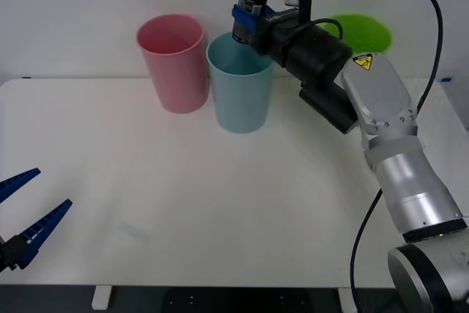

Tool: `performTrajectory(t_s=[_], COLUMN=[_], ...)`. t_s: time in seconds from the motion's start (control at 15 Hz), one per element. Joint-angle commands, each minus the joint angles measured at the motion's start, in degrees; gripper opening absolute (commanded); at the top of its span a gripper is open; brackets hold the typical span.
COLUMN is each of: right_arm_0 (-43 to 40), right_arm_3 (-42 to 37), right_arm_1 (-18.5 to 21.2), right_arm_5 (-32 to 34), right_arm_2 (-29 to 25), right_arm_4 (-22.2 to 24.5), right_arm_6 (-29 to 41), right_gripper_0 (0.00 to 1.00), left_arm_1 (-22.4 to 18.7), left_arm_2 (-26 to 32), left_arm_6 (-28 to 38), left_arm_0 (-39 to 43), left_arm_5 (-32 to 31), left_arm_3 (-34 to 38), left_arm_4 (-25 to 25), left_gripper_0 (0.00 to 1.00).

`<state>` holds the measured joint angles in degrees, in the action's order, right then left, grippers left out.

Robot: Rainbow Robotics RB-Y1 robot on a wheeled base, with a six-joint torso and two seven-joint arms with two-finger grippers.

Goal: Grasp the object on the table and drop it into the matching bin: aluminum can to the light blue bin, PET bottle to the pink bin.

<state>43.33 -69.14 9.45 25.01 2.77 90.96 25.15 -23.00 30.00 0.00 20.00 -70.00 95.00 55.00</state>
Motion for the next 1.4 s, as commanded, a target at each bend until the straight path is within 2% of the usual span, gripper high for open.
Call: performTrajectory(t_s=[0.07, 0.47, 0.53, 0.6, 0.67, 0.73, 0.8, 1.27, 1.4], right_arm_0=[2.5, 3.1, 3.1, 3.1, 3.1, 3.0, 2.9, 2.3, -0.4], right_arm_3=[4.3, 5.8, 5.8, 5.8, 5.8, 5.8, 5.8, 5.8, 1.6], right_arm_1=[-1.7, -2.5, -2.4, -2.4, -2.5, -2.4, -2.5, -1.8, -0.1], right_arm_5=[-3.2, -4.9, -4.9, -4.9, -4.9, -4.8, -4.7, -2.0, -0.4], right_arm_2=[0.0, 0.0, 0.0, 0.0, 0.0, 0.0, 0.0, 0.0, 0.5], right_arm_4=[1.1, 1.2, 1.2, 1.2, 1.2, 1.1, 1.2, -1.1, -3.1], right_arm_6=[-1.7, -3.6, -3.8, -4.0, -4.0, -4.1, -4.1, -5.1, -5.3], right_gripper_0=[0.0, 0.0, 0.04, 0.13, 0.51, 0.8, 0.98, 1.0, 1.0], left_arm_1=[0.0, 0.0, 0.0, 0.0, 0.0, 0.0, 0.0, 0.0, 0.0], left_arm_2=[0.0, 0.0, 0.0, 0.0, 0.0, 0.0, 0.0, 0.0, 0.0], left_arm_6=[0.0, 0.0, 0.0, 0.0, 0.0, 0.0, 0.0, 0.0, 0.0], left_arm_0=[0.0, 0.0, 0.0, 0.0, 0.0, 0.0, 0.0, 0.0, 0.0], left_arm_5=[0.0, 0.0, 0.0, 0.0, 0.0, 0.0, 0.0, 0.0, 0.0], left_arm_3=[0.0, 0.0, 0.0, 0.0, 0.0, 0.0, 0.0, 0.0, 0.0], left_arm_4=[0.0, 0.0, 0.0, 0.0, 0.0, 0.0, 0.0, 0.0, 0.0], left_gripper_0=[1.0, 1.0, 1.0, 1.0, 1.0, 1.0, 1.0, 1.0, 1.0])
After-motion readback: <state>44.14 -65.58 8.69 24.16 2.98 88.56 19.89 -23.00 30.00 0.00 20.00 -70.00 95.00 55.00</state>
